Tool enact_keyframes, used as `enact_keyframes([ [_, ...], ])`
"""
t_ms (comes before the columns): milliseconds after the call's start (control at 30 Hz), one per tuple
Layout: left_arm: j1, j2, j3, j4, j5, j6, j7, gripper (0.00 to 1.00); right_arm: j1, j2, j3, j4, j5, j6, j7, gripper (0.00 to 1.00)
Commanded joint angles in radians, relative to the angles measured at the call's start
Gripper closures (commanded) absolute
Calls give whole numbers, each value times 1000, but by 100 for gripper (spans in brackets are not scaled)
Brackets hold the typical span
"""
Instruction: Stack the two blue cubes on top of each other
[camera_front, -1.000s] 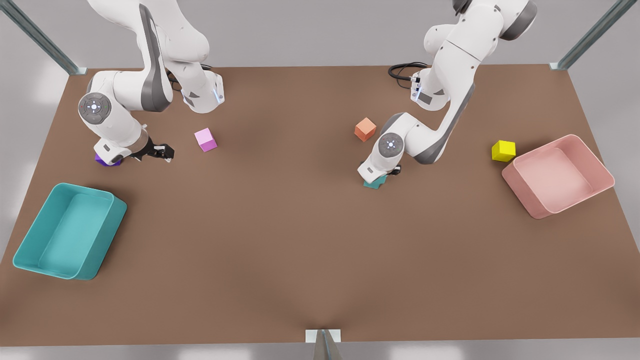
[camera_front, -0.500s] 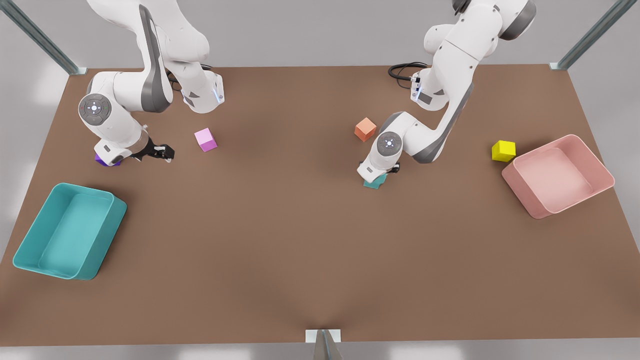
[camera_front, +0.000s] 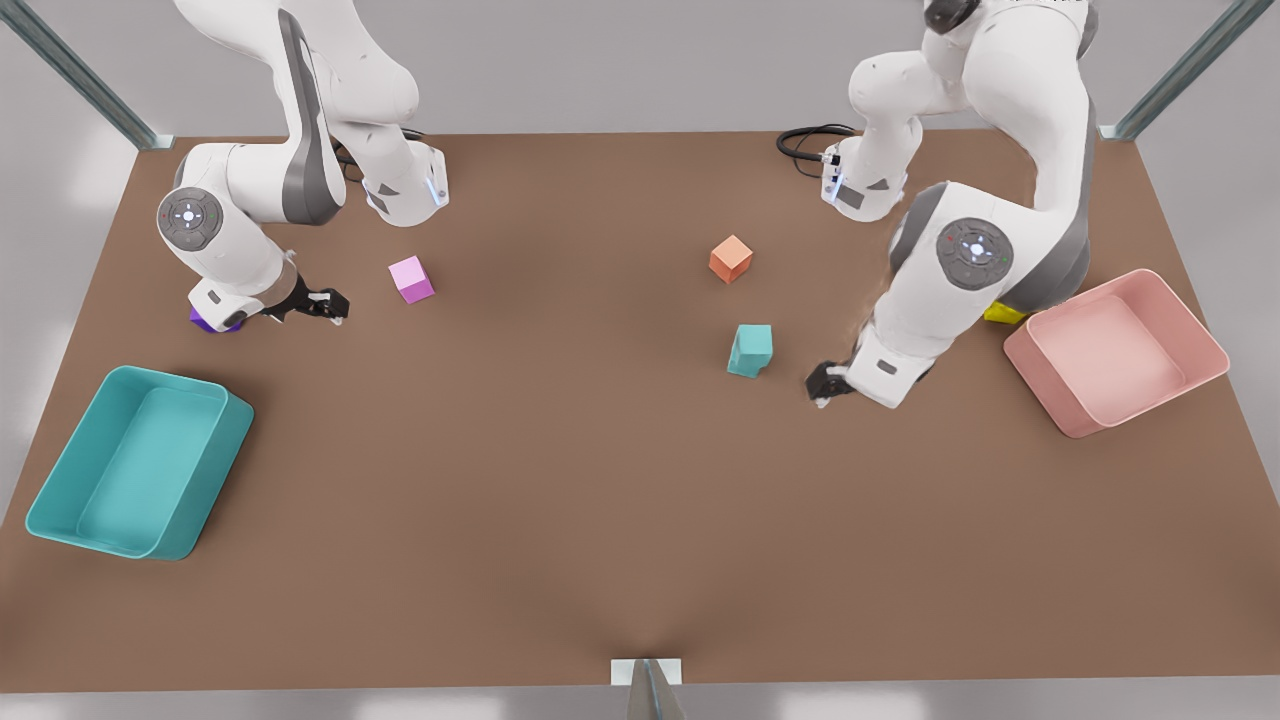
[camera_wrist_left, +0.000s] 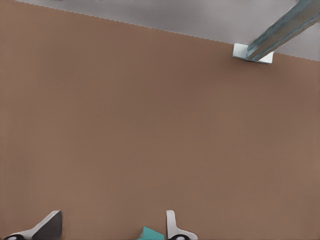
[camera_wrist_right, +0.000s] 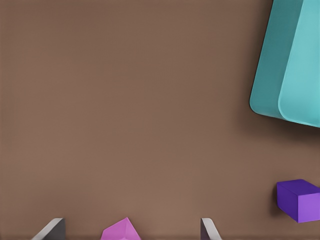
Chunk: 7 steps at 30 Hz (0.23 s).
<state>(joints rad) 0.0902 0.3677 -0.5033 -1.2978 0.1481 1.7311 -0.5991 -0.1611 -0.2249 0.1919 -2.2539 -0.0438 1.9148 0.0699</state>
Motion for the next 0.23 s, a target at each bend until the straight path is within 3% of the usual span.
enact_keyframes([
  [0, -62, 40, 150, 163, -16, -347, 436, 0, -1, -1, 0, 0, 1, 1, -1, 0],
  [33, -133, -64, 404, 95, -269, -308, 550, 0, 0, 1, 0, 0, 1, 0, 1, 0],
  [67, -125, -191, 414, -101, -285, -131, 564, 0, -1, -1, 0, 2, 1, -5, -1, 0],
  [167, -106, -181, 404, -66, -214, -137, 565, 0, -20, 25, -17, 33, -1, -30, -4, 0],
  [200, -106, -181, 402, -66, -214, -146, 562, 0, -26, 120, -32, 161, -1, -137, -12, 0],
])
